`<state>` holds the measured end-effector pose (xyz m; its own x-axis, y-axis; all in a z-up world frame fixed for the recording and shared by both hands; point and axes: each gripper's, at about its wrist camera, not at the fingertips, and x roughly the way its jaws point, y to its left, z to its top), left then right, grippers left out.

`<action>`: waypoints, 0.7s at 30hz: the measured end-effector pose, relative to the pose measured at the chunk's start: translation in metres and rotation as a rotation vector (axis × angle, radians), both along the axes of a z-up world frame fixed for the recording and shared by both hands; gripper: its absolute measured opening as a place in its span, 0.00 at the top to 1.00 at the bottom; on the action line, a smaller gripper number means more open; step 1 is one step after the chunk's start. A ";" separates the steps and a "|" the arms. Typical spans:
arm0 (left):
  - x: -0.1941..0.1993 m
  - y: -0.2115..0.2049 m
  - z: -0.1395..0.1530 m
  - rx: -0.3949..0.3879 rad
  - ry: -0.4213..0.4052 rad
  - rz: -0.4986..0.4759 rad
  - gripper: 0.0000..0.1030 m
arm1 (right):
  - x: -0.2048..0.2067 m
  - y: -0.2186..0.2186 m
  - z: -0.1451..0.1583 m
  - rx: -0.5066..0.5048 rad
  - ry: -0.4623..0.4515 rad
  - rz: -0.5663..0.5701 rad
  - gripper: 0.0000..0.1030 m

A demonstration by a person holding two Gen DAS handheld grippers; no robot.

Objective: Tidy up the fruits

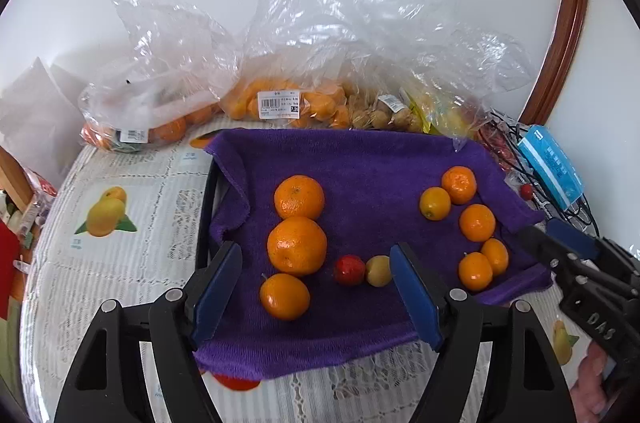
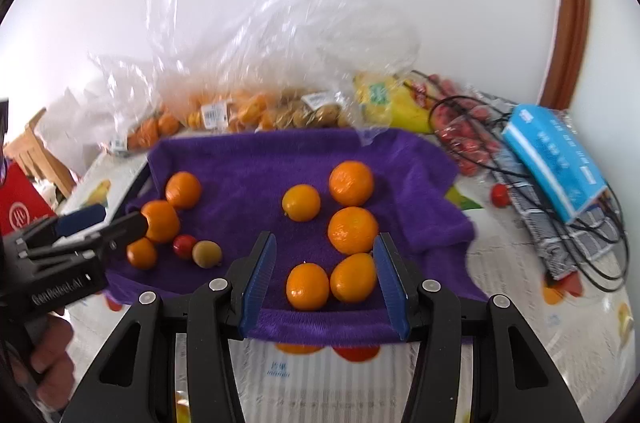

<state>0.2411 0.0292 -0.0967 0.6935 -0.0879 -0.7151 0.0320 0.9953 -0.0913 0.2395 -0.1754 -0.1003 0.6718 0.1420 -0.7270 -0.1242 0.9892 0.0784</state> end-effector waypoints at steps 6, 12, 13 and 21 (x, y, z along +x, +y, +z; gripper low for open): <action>-0.038 -0.003 0.027 0.035 -0.022 0.019 0.27 | -0.036 -0.013 0.042 0.008 -0.044 -0.058 0.46; -0.090 0.000 0.056 0.028 -0.071 0.023 0.26 | -0.079 -0.023 0.070 0.031 -0.046 -0.085 0.38; -0.099 0.000 0.060 0.024 -0.081 0.025 0.24 | -0.087 -0.023 0.074 0.019 -0.051 -0.087 0.33; -0.155 -0.004 0.081 0.013 -0.144 0.026 0.12 | -0.149 -0.030 0.103 0.011 -0.150 -0.092 0.02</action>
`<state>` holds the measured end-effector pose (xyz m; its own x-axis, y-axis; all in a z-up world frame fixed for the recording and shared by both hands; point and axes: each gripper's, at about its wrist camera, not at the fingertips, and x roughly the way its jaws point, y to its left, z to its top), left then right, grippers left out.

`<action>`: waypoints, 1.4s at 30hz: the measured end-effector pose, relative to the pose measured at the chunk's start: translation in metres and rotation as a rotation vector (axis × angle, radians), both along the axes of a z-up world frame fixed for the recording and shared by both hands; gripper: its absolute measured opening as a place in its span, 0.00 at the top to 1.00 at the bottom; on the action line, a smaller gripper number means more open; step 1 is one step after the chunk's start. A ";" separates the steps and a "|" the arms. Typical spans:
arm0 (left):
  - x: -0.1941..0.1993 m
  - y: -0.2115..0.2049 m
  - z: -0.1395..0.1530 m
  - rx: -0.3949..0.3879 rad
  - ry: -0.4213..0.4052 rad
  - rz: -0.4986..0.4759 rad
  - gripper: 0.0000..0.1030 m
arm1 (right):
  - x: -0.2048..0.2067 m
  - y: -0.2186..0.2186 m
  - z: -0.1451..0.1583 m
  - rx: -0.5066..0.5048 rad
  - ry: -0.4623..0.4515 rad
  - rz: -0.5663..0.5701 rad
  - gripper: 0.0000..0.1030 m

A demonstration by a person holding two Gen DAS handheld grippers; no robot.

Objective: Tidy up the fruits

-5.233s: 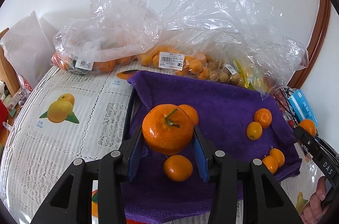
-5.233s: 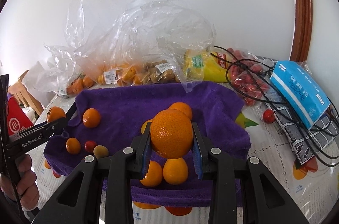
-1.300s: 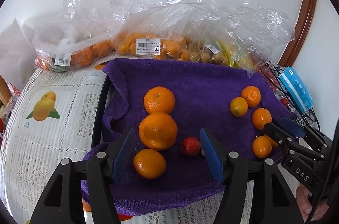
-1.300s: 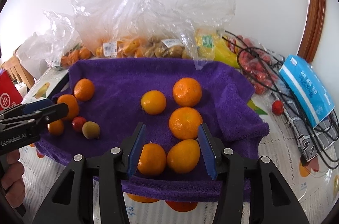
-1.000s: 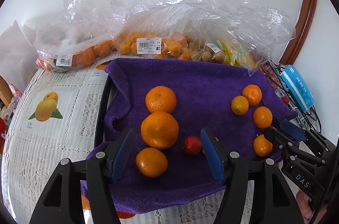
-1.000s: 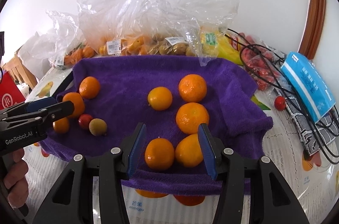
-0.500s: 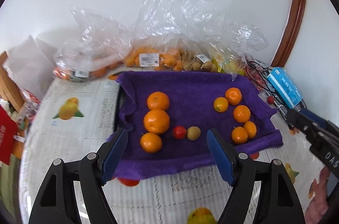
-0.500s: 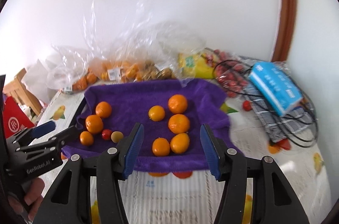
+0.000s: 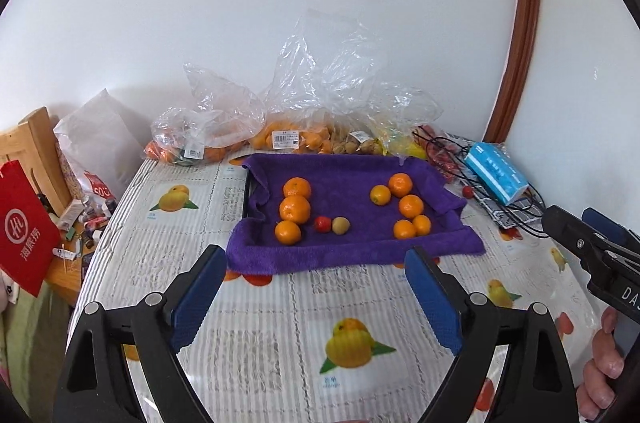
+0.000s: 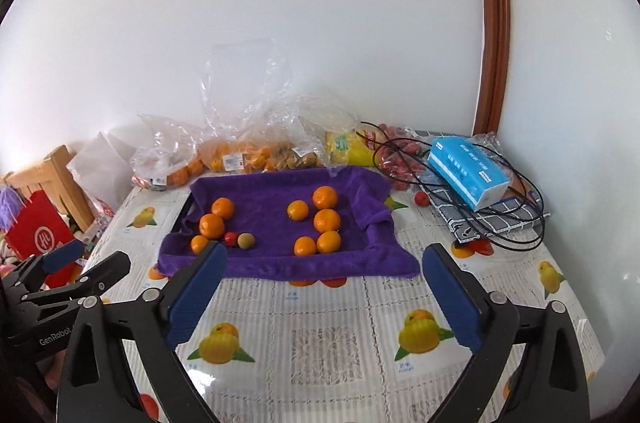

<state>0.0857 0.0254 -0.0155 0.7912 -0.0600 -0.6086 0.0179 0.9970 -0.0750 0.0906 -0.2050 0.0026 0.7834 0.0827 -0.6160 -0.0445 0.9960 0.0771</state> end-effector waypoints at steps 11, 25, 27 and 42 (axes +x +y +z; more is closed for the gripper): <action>-0.048 -0.013 0.004 -0.024 0.025 -0.014 0.01 | -0.057 -0.005 0.009 -0.024 -0.007 0.007 0.00; -0.080 -0.026 0.019 0.006 -0.011 -0.029 0.01 | -0.092 -0.016 0.022 -0.013 -0.048 -0.024 0.00; -0.080 -0.027 0.019 0.003 -0.010 -0.034 0.01 | -0.092 -0.017 0.022 -0.011 -0.048 -0.024 0.00; -0.083 -0.025 0.018 -0.001 -0.005 -0.027 0.01 | -0.097 -0.013 0.021 -0.022 -0.049 -0.016 0.00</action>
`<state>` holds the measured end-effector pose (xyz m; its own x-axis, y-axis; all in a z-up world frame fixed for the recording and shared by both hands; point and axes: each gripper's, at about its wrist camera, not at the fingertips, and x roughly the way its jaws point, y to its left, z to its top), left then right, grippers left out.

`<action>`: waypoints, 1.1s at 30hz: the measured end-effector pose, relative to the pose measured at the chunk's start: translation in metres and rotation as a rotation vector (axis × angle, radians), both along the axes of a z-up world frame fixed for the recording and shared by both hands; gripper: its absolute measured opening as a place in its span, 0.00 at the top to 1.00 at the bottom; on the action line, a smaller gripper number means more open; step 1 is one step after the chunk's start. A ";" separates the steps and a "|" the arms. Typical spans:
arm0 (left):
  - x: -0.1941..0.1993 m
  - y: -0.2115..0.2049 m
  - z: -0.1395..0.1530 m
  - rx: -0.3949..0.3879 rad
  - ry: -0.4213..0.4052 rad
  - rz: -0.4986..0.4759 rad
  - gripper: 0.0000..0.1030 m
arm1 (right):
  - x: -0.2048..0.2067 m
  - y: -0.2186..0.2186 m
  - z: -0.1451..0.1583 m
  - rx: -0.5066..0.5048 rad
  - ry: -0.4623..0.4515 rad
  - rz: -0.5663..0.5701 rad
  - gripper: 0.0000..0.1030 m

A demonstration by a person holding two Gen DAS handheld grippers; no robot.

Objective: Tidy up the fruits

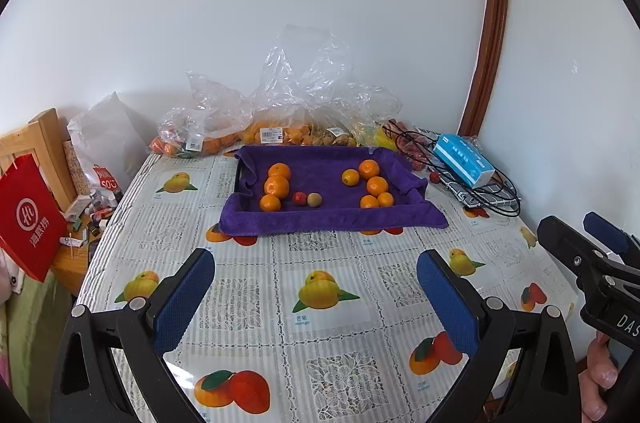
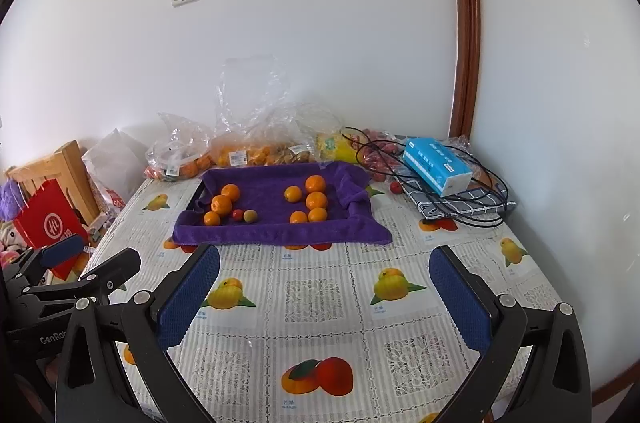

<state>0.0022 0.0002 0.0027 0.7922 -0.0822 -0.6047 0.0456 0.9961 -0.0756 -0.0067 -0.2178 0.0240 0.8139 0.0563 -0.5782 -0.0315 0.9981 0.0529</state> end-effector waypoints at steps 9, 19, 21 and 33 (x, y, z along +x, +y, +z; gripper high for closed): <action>-0.002 0.000 0.000 0.007 -0.005 0.007 0.01 | -0.001 0.000 0.000 -0.004 0.002 0.001 0.00; -0.002 0.001 -0.001 0.010 -0.007 0.006 0.01 | -0.003 0.000 0.000 -0.009 0.005 -0.002 0.00; -0.001 0.001 -0.001 0.012 -0.007 0.007 0.01 | -0.002 0.000 0.000 -0.009 0.004 -0.002 0.00; -0.003 0.001 0.001 0.010 -0.009 0.008 0.01 | -0.004 0.002 0.000 -0.018 0.004 -0.006 0.00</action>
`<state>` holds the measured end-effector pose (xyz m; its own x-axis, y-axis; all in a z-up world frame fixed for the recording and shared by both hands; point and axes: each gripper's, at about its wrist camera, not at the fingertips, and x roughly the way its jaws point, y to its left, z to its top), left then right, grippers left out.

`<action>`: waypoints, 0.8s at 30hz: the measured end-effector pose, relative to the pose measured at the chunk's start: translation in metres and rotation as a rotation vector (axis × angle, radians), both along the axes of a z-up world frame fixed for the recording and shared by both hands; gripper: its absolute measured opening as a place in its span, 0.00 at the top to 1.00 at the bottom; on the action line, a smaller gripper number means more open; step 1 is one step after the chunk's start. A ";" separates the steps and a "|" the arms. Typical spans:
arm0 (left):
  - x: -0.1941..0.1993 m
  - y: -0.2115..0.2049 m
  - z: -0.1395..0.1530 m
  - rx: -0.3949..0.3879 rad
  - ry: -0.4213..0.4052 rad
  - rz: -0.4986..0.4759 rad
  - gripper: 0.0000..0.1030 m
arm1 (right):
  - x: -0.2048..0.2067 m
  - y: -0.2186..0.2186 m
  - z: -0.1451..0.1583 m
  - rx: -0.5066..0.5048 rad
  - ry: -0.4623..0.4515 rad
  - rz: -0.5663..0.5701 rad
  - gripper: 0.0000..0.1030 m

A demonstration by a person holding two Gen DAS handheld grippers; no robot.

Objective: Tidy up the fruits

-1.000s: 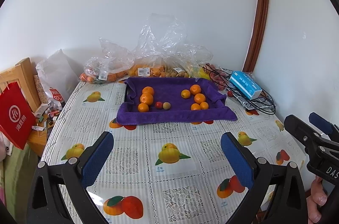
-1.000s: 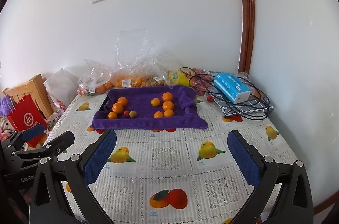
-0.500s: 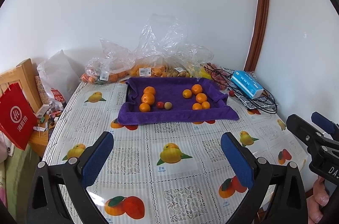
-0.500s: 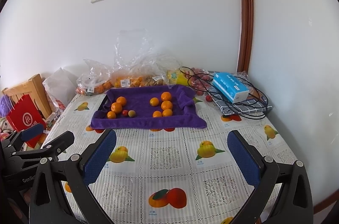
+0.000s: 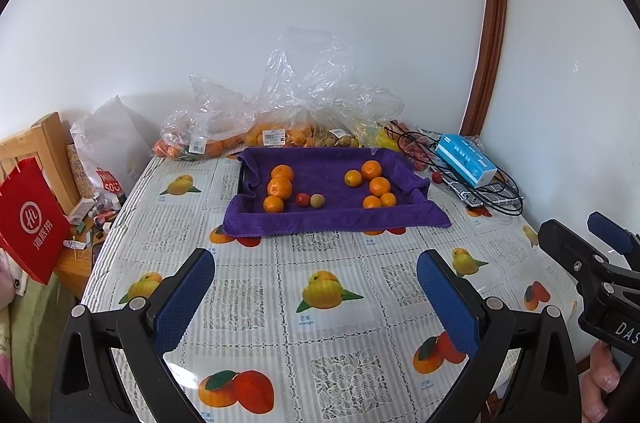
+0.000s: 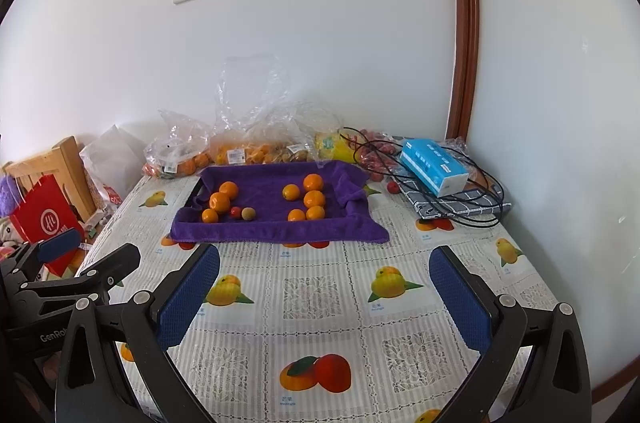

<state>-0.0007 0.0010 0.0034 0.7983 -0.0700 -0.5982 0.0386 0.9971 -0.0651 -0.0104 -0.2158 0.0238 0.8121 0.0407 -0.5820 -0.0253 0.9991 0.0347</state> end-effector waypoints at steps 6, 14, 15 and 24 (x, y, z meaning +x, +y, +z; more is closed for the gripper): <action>0.000 -0.001 0.001 -0.001 -0.001 -0.003 0.01 | -0.001 0.000 0.001 0.001 -0.002 -0.003 0.00; 0.000 0.001 0.002 -0.003 -0.001 -0.001 0.01 | -0.001 0.000 0.000 0.001 -0.003 -0.002 0.00; 0.000 0.001 0.002 -0.004 -0.001 -0.001 0.01 | -0.001 0.000 0.000 0.002 -0.002 -0.001 0.00; -0.001 -0.001 0.004 -0.004 -0.004 -0.003 0.01 | -0.001 0.002 0.000 -0.006 -0.006 0.001 0.00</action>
<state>-0.0016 0.0000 0.0070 0.8005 -0.0752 -0.5946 0.0421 0.9967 -0.0694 -0.0110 -0.2134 0.0242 0.8153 0.0379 -0.5778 -0.0260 0.9992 0.0289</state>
